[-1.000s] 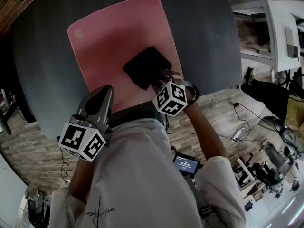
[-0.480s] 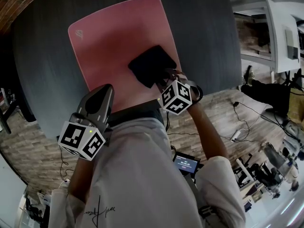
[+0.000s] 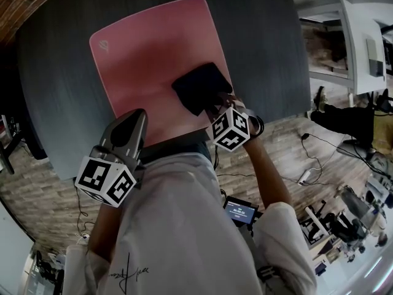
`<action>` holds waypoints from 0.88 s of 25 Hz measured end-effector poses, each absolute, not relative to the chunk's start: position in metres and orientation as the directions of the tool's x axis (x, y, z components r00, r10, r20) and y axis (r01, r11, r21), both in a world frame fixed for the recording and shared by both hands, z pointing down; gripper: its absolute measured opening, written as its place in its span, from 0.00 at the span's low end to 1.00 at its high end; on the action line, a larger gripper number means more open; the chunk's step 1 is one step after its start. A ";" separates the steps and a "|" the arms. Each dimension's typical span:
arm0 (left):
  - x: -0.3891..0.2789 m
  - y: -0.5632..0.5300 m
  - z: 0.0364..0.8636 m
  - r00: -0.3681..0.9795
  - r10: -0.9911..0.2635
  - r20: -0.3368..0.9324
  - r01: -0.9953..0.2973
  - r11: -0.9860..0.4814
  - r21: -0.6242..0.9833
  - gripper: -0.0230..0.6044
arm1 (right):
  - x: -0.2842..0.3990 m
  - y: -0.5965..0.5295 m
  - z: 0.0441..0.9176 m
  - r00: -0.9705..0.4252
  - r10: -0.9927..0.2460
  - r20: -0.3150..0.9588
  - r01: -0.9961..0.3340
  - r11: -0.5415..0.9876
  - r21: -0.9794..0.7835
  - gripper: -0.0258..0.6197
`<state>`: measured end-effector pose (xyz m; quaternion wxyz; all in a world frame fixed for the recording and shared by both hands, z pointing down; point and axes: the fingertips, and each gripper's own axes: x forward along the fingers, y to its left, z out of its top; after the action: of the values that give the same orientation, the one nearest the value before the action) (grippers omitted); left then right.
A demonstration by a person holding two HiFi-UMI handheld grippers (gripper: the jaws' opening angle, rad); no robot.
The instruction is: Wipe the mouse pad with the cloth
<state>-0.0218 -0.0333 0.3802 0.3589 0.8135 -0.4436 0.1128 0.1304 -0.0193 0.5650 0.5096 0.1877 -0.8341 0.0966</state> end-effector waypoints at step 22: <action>-0.028 -0.026 0.366 0.597 -0.653 0.466 -0.789 -0.373 0.488 0.06 | 0.116 -0.005 0.534 -0.458 -0.239 0.856 -0.510 0.860 -0.033 0.10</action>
<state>-0.0276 -0.0259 0.3660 0.3484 0.8229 -0.4382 0.0976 0.1157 -0.0049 0.5339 0.4708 0.2224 -0.8415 0.1440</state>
